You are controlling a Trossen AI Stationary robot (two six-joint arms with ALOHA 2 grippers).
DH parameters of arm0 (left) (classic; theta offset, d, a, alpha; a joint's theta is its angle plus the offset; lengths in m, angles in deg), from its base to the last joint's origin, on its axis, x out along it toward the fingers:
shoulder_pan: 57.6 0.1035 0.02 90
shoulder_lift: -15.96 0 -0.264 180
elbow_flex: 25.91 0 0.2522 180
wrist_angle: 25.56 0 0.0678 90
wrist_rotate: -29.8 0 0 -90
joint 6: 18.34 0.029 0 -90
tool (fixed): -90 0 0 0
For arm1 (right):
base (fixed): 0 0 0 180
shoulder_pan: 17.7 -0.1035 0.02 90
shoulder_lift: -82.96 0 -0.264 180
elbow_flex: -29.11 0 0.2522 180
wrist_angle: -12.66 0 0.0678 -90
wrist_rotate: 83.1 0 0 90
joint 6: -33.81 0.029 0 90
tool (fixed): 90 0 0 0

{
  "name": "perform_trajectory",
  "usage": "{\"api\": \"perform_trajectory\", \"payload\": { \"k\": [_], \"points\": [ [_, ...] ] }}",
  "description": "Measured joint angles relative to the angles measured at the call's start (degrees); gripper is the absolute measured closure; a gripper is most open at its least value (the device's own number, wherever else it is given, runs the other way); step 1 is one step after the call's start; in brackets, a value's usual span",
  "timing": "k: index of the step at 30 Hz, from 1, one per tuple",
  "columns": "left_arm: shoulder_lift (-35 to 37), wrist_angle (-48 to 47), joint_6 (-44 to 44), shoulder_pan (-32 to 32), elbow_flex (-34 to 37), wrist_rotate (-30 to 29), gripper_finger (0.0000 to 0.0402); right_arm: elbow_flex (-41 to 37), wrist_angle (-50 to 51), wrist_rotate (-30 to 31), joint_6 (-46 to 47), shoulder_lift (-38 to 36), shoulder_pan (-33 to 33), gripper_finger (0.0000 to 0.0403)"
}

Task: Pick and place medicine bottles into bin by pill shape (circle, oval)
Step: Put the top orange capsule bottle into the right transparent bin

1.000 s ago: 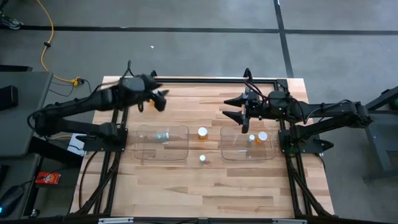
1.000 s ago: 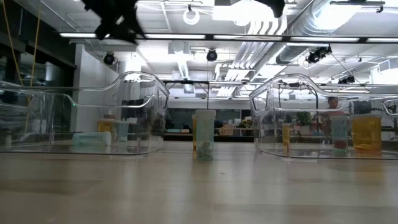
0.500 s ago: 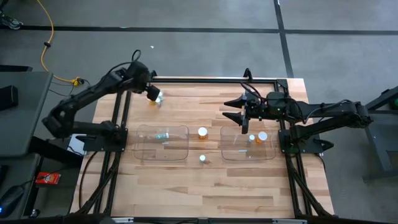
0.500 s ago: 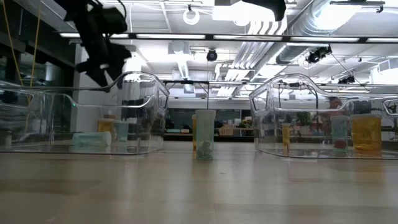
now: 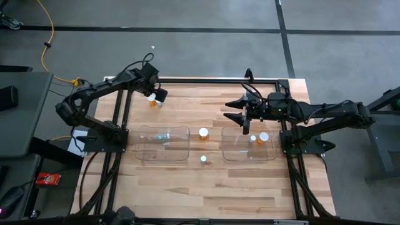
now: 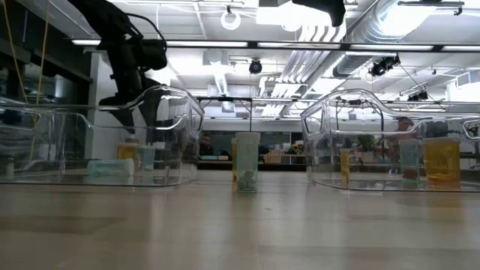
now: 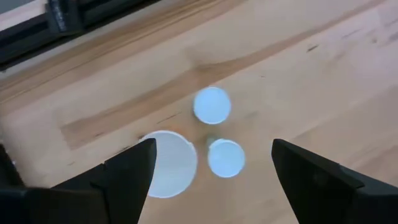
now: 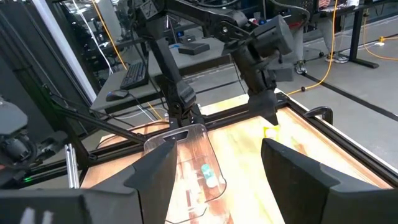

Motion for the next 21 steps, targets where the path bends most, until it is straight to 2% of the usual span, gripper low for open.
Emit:
{"api": "perform_trajectory", "payload": {
  "k": [10, 21],
  "points": [
    [0.0, -0.2, -2.0, -0.2, 0.0, -6.9, 0.0092, 0.0, 0.3, 1.0, 0.0, 0.0, 0.0, 0.0176],
    [-3.1, -3.2, -4.6, 1.9, 0.0, -6.4, 0.0092, 0.0, 0.8, 1.3, 1.8, 0.0, 0.0, 0.0176]
  ]
}}
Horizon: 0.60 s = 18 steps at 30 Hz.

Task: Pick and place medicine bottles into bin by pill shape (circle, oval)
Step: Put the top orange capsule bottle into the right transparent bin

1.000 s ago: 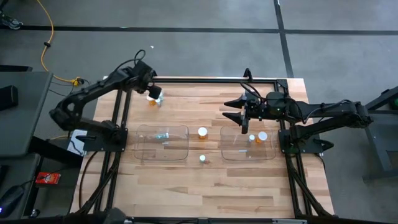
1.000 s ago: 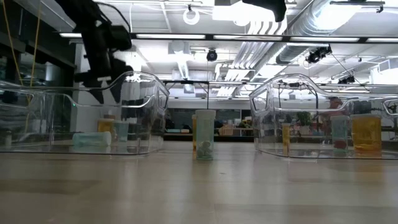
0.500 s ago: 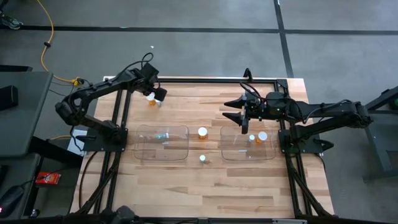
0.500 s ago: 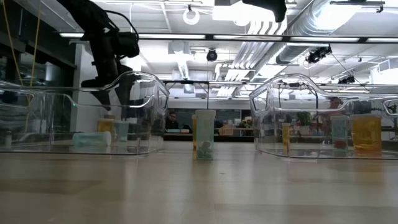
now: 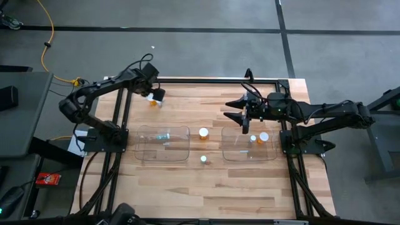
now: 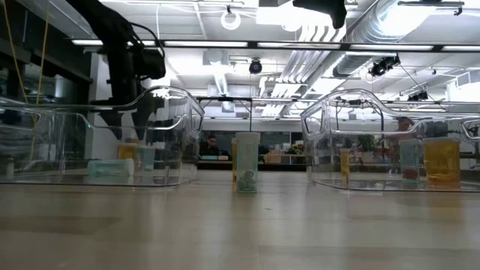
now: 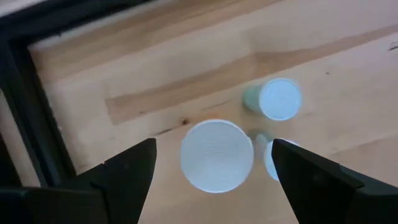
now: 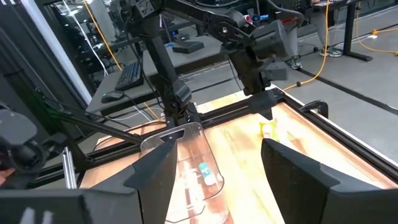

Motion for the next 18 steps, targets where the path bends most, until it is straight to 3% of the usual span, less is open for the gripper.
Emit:
{"api": "perform_trajectory", "payload": {
  "k": [18],
  "points": [
    [-4.0, -0.8, -2.3, 0.0, 0.0, 1.1, 0.0104, 0.0, 0.0, 0.1, 0.0, 0.0, 0.0, 0.0176]
  ]
}}
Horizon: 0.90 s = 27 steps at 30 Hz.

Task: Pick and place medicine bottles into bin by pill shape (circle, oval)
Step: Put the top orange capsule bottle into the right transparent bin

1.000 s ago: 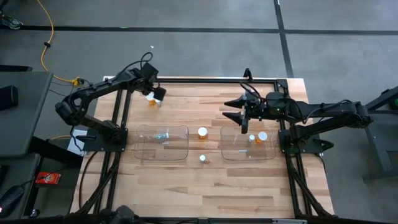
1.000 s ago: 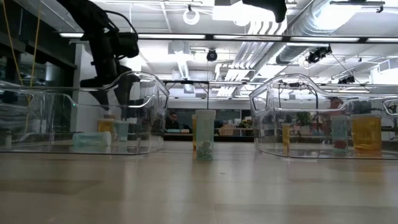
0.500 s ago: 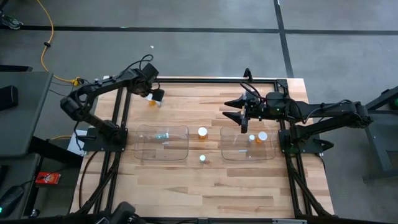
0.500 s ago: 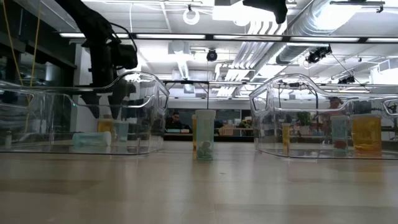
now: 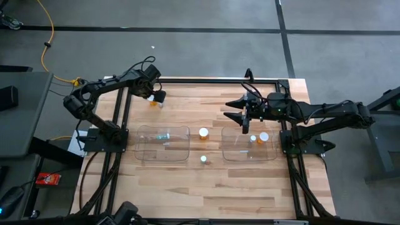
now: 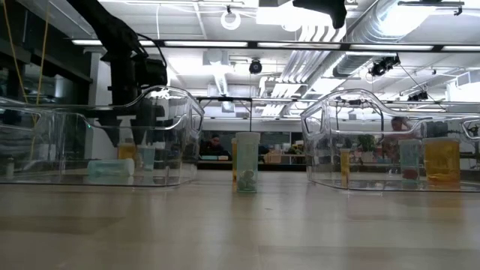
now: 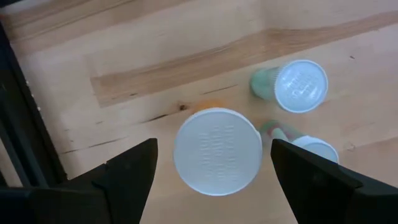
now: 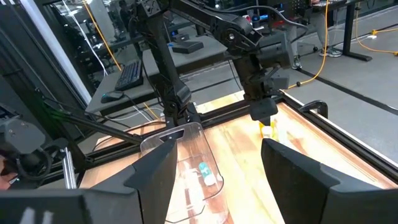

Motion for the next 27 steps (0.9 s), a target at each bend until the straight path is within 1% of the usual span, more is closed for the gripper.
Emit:
{"api": "perform_trajectory", "payload": {
  "k": [7, 14, 19, 24, 27],
  "points": [
    [0.0, 0.4, -0.6, 0.0, 0.0, 0.0, 0.0151, 0.0, 0.1, 0.0, 0.0, 0.0, 0.0, 0.0176],
    [0.0, 0.3, -0.6, 0.0, 0.0, 0.0, 0.0186, 0.0, 1.0, 0.0, 0.0, 0.0, 0.0, 0.0176],
    [0.3, 0.0, 1.3, 0.0, 0.0, 0.2, 0.021, 0.0, 0.9, 0.0, 0.0, 0.0, 0.0, 0.0176],
    [4.4, -2.8, 2.3, 0.0, -0.5, 0.5, 0.0215, 0.0, -0.9, 0.0, 0.0, 0.0, 0.0, 0.0176],
    [8.2, -5.7, 4.1, 0.0, -2.7, 0.5, 0.0212, 0.0, -3.7, 1.1, 0.0, 0.0, 0.0, 0.0176]
  ]
}}
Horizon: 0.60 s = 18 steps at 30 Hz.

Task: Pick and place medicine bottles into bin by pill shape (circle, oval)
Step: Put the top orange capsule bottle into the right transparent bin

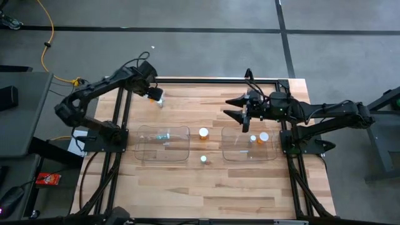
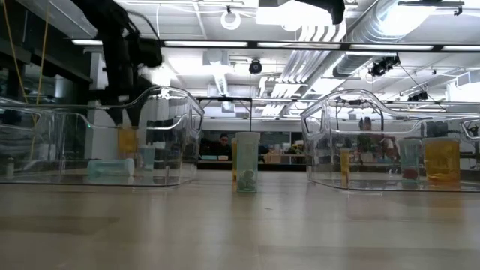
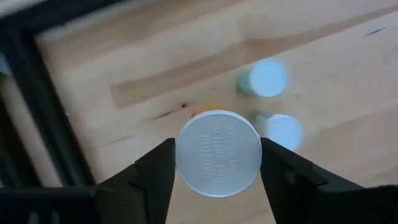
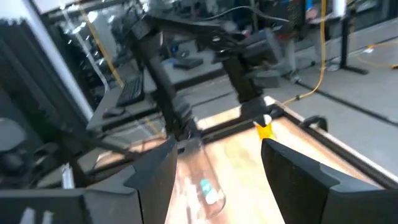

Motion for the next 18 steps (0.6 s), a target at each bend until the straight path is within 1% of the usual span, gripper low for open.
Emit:
{"api": "perform_trajectory", "payload": {
  "k": [2, 5, 9, 12, 15, 18],
  "points": [
    [2.6, -2.8, 1.3, -0.3, -2.3, 0.3, 0.0212, 0.0, -1.0, 1.2, -0.4, 0.0, 0.0, 0.0176],
    [6.0, -6.6, 3.4, -1.7, -6.2, 3.7, 0.0213, 0.0, -1.4, 2.4, -0.4, 0.1, 0.0, 0.0176],
    [9.3, -8.9, 3.5, -6.4, -11.5, 7.9, 0.0213, 0.0, -2.9, 2.8, -0.4, 1.9, 0.0, 0.0176],
    [9.6, -8.9, 2.2, -11.8, -15.0, 8.4, 0.0213, 0.0, -5.5, 2.6, 0.5, 4.4, 0.1, 0.0176],
    [8.2, -8.7, 1.9, -17.3, -17.6, 9.4, 0.0213, 0.0, -6.9, 2.5, 4.2, 7.3, 0.8, 0.0176],
    [5.9, -7.1, 1.9, -23.0, -19.1, 10.1, 0.0212, 1.6, -5.5, 0.0, 5.6, 9.9, 1.6, 0.0168]
  ]
}}
